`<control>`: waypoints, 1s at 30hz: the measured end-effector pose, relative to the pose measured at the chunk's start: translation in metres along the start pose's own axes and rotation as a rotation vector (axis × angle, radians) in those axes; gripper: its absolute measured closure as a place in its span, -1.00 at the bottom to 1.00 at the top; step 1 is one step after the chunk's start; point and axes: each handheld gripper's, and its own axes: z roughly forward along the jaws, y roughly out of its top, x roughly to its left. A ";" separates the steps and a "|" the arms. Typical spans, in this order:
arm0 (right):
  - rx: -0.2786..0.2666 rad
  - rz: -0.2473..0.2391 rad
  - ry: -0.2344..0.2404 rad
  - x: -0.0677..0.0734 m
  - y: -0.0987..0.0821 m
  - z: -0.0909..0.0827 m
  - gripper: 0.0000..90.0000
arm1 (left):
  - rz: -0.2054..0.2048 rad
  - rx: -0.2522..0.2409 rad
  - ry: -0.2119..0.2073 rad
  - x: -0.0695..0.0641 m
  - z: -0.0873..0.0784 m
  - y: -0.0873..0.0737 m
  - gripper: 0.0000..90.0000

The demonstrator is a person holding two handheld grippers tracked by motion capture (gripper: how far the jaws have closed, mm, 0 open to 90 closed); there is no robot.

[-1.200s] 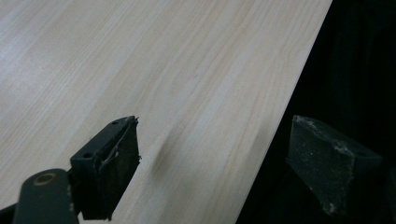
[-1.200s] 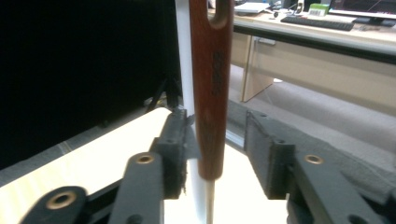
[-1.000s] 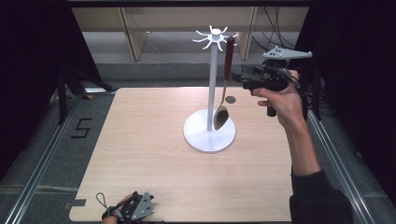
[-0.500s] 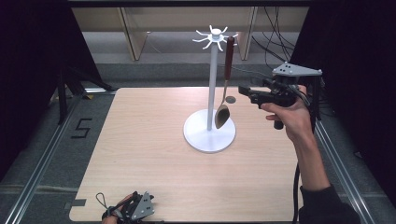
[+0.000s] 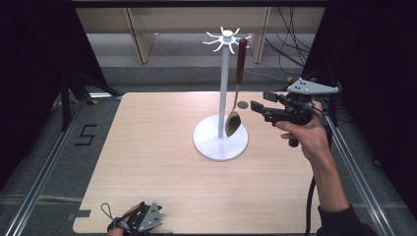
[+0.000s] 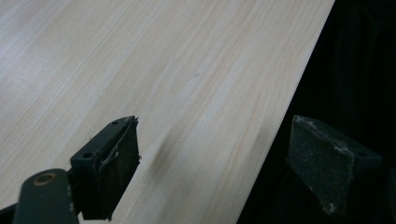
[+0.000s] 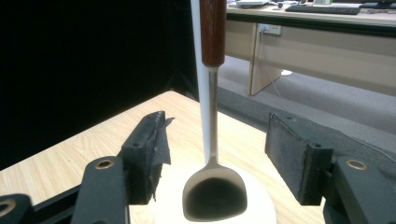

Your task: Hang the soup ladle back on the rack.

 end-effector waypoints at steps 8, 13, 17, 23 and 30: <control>0.014 0.008 -0.007 0.002 -0.015 -0.003 -0.17 | 0.001 0.001 0.002 0.000 0.000 0.000 -0.65; 0.008 0.001 -0.013 0.000 -0.030 -0.003 -0.19 | 0.002 0.002 0.002 0.000 0.000 0.000 -0.65; 0.006 0.015 -0.004 -0.002 -0.043 -0.002 -0.21 | -0.001 0.000 0.000 0.000 0.000 0.000 -0.65; 0.037 0.010 -0.008 -0.006 -0.056 -0.003 -0.23 | 0.003 -0.001 0.002 -0.001 -0.001 0.000 -0.65; 0.053 0.015 -0.015 -0.008 -0.066 -0.007 -0.23 | 0.005 0.002 0.000 -0.001 -0.001 0.000 -0.65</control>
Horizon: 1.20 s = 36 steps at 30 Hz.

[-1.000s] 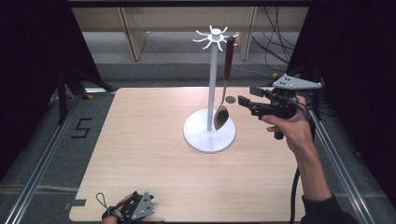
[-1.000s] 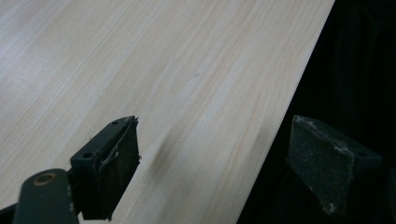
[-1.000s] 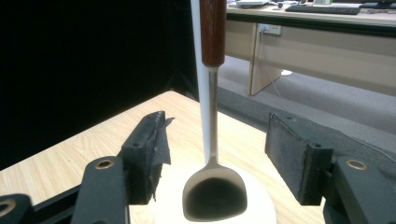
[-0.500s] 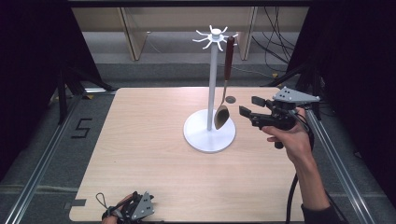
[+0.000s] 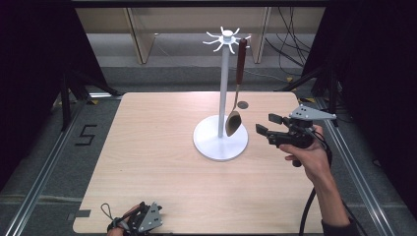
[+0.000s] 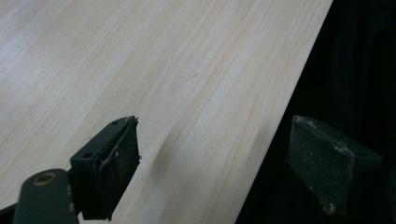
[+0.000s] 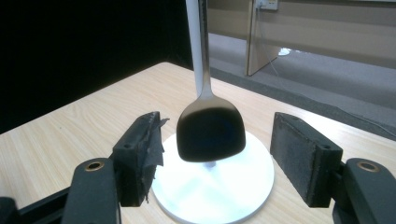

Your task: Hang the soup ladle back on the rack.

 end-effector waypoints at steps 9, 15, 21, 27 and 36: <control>0.038 -0.001 0.026 0.004 -0.011 -0.004 -0.24 | 0.001 0.001 0.001 0.000 0.000 0.000 -0.65; 0.044 0.006 0.071 0.009 -0.021 -0.006 -0.25 | -0.001 0.001 0.003 0.000 0.000 0.000 -0.65; 0.089 0.031 0.097 0.015 -0.034 -0.006 -0.25 | -0.013 -0.009 -0.006 -0.001 0.000 -0.001 -0.65; 0.109 0.024 0.102 0.016 -0.049 -0.004 -0.26 | -0.014 -0.017 -0.006 -0.001 0.001 -0.001 -0.65; 0.138 0.028 0.117 0.023 -0.077 0.000 -0.28 | -0.014 -0.018 -0.005 -0.001 0.001 -0.001 -0.65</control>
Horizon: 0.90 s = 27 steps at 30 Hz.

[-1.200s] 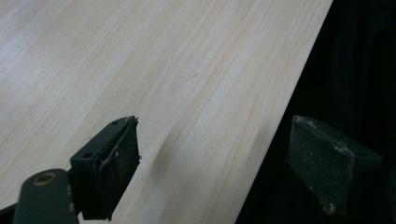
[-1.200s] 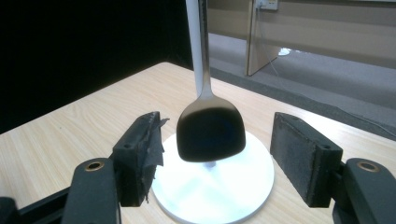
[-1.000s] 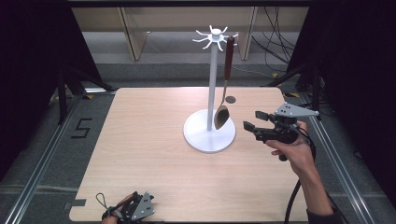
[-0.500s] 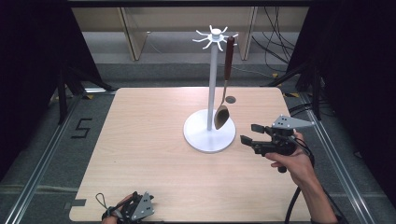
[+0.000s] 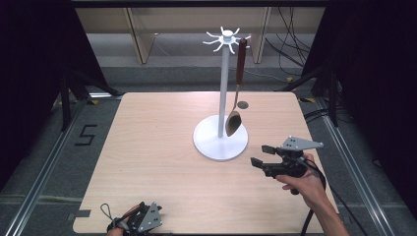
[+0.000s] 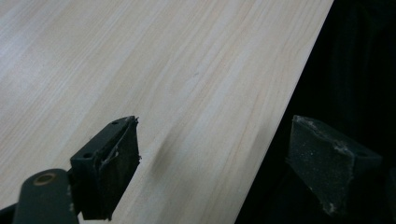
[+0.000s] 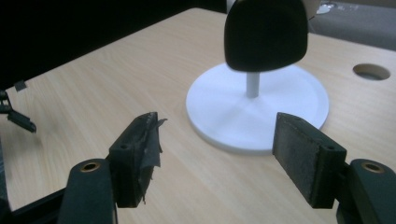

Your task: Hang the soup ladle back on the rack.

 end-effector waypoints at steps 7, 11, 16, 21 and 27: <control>0.018 0.016 0.003 0.008 -0.024 0.003 -0.28 | 0.000 -0.001 0.000 0.000 0.000 0.000 -0.65; 0.031 0.019 0.021 0.009 -0.031 0.003 -0.29 | 0.000 -0.001 0.000 0.000 0.000 0.000 -0.65; 0.068 0.033 0.028 0.016 -0.041 0.004 -0.30 | -0.001 0.001 -0.001 0.000 0.000 0.000 -0.65; 0.103 -0.031 0.034 0.022 -0.050 0.007 -0.33 | -0.002 0.000 -0.001 0.000 0.000 0.000 -0.65; 0.146 -0.051 0.038 0.030 -0.058 0.008 -0.37 | -0.011 -0.005 0.005 -0.001 0.000 0.000 -0.65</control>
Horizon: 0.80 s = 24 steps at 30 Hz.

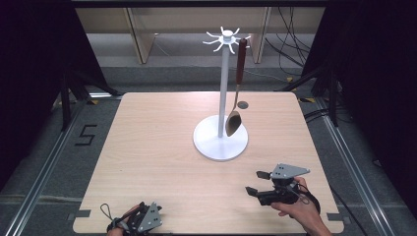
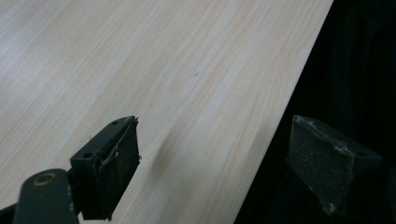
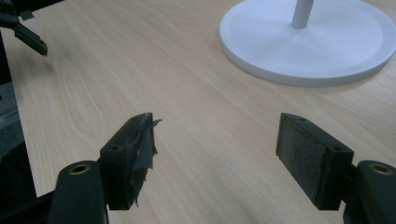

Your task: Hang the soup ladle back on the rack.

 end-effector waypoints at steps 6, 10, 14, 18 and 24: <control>0.035 -0.033 -0.025 0.005 -0.008 -0.002 -0.41 | -0.003 0.001 0.000 0.000 0.000 0.000 -0.65; 0.044 -0.029 -0.027 0.007 -0.013 -0.007 -0.42 | -0.005 0.001 0.001 0.000 0.000 0.000 -0.65; 0.050 0.000 -0.041 0.011 -0.020 -0.011 -0.44 | -0.003 0.003 0.000 0.000 0.000 0.000 -0.65; 0.056 -0.026 -0.042 0.010 -0.023 -0.013 -0.46 | -0.003 0.003 0.000 0.000 0.000 0.000 -0.65; 0.066 -0.024 -0.045 0.015 -0.032 -0.017 -0.48 | -0.002 0.004 0.002 0.000 0.000 0.000 -0.65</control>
